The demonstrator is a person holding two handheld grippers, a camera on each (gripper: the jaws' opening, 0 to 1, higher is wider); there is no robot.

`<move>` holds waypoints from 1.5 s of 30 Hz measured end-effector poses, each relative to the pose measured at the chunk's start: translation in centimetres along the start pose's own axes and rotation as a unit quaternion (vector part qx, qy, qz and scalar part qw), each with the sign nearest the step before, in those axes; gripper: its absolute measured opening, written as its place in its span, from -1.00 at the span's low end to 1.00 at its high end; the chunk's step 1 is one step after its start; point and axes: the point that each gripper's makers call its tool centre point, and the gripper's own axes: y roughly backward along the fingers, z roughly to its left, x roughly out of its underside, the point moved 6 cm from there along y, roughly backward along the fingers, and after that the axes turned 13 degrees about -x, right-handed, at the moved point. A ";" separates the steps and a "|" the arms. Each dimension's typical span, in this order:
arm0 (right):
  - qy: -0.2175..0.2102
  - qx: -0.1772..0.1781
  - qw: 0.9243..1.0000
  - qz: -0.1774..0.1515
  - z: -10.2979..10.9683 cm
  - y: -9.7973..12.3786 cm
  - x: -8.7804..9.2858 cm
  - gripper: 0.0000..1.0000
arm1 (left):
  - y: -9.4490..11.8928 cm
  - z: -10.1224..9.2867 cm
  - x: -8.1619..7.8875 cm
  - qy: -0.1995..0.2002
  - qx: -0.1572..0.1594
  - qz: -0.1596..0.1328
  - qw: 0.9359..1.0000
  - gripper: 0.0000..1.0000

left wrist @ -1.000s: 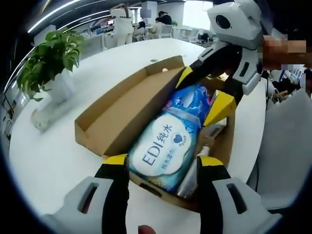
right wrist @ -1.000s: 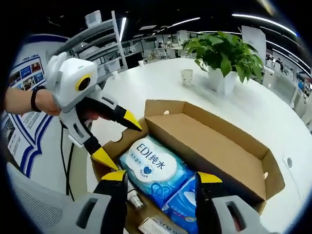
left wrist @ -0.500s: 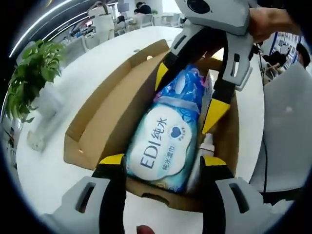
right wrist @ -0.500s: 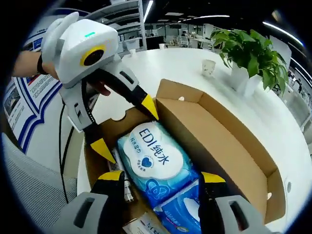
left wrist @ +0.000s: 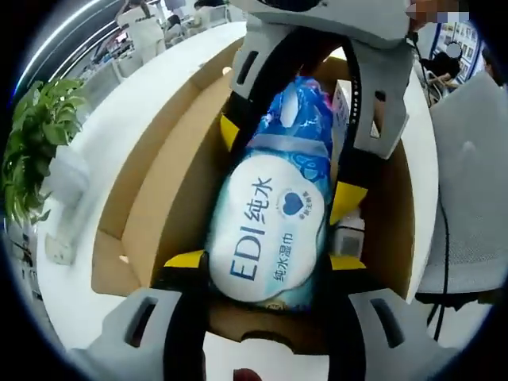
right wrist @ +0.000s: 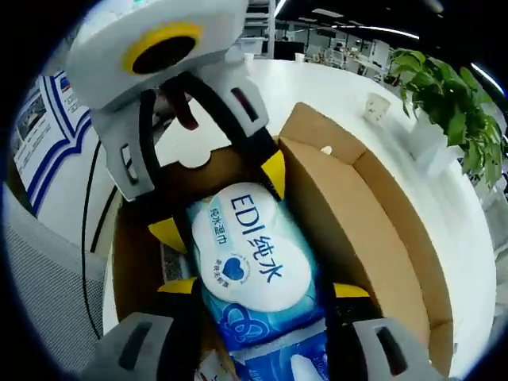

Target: Operate the shoe box by opening the lid, removing the specified soft item, and placing it in the target area until the item is outside and the box remains undamaged.

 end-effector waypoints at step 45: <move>0.071 -0.055 0.996 0.022 -0.4 -2.8 0.9 0.25 | -2.0 -1.6 -1.2 -0.160 0.075 -0.042 0.983 0.17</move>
